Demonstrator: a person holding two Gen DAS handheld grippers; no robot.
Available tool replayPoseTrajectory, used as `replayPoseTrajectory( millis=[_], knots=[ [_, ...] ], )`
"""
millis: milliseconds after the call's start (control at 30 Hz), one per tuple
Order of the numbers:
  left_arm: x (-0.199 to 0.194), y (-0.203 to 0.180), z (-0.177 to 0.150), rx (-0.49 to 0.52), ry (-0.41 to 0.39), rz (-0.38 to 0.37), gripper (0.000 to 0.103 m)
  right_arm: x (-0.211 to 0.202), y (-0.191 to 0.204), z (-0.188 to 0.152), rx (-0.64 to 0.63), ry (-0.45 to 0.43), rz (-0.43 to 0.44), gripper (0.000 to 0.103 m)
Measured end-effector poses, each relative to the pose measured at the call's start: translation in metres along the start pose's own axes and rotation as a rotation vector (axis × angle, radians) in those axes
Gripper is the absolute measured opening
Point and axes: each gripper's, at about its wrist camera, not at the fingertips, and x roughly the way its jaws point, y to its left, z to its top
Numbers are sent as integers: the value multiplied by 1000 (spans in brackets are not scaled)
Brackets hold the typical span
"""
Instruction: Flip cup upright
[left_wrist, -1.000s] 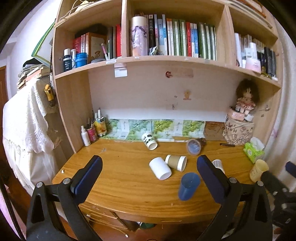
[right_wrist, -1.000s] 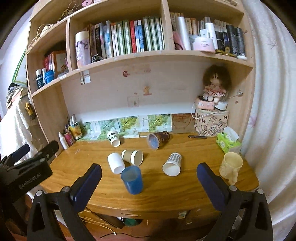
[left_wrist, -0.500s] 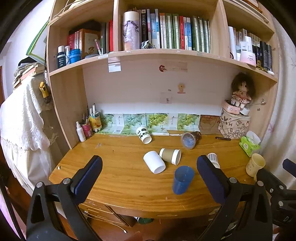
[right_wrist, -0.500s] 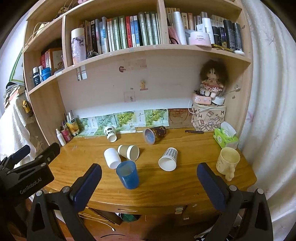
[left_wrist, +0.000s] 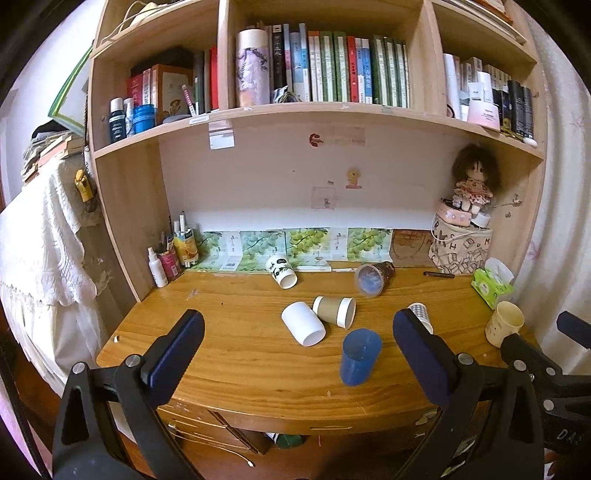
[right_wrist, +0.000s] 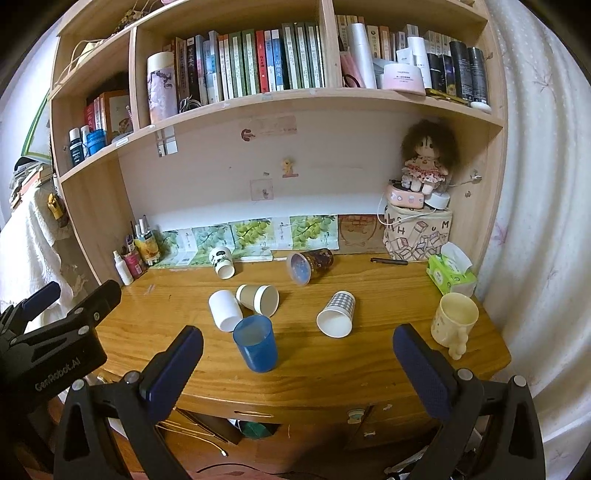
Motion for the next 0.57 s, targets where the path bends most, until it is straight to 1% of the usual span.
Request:
replayPoseTrajectory(
  millis=[133,433,567],
  knots=[
    [0,1,0,6,0,-13,102,1,2,0,-8,6,-3,103],
    [0,5,2,1,-6,-20,102,0,5,0,-19,12,-12,103],
    [0,4,2,0,-5,-18,102,1,4,0,-17,15,-3,103]
  ],
)
